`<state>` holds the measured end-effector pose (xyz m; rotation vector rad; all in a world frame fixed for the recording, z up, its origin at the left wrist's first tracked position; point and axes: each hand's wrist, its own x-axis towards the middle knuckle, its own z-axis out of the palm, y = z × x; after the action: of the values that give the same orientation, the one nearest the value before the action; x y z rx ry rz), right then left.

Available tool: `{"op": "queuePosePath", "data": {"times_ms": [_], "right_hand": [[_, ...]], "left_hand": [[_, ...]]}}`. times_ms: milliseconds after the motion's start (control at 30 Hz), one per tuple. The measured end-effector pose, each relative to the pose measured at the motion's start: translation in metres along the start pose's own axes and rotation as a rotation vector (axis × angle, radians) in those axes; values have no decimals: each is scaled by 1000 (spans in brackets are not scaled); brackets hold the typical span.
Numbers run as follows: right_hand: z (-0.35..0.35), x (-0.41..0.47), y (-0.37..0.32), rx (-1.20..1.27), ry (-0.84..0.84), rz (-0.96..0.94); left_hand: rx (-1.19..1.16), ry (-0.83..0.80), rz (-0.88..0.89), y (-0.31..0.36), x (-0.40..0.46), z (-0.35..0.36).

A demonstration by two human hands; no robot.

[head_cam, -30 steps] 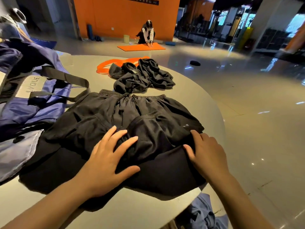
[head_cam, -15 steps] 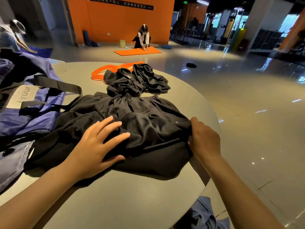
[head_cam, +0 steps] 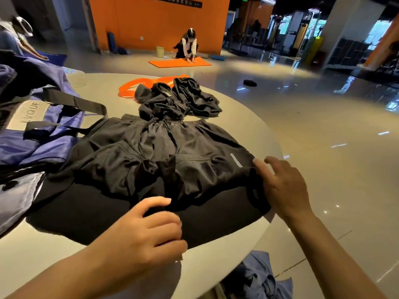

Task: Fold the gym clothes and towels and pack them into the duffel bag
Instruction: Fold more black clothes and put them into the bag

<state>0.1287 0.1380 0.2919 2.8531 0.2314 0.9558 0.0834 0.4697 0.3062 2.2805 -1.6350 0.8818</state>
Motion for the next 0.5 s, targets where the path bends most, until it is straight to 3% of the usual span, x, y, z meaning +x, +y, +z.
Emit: {"op": "queuePosePath", "data": {"times_ms": [100,200,267,400,500], "right_hand": [[7,6,6,19,-38,-2],[4,5,11,291,-66,318],[6,2,14,462,-132,515],[4,-2,21,546,-308,597],[-10,4,14,428,-182,537]], "left_hand": [[-155,16,-317,-11,-3,-6],[-396,-19,-731,-23,-19,-4],[-452,-58,-802,-26,-31,2],[-452,-41,-856,-25,-25,-3],[-338,64,-886,-24,-7,-10]]}}
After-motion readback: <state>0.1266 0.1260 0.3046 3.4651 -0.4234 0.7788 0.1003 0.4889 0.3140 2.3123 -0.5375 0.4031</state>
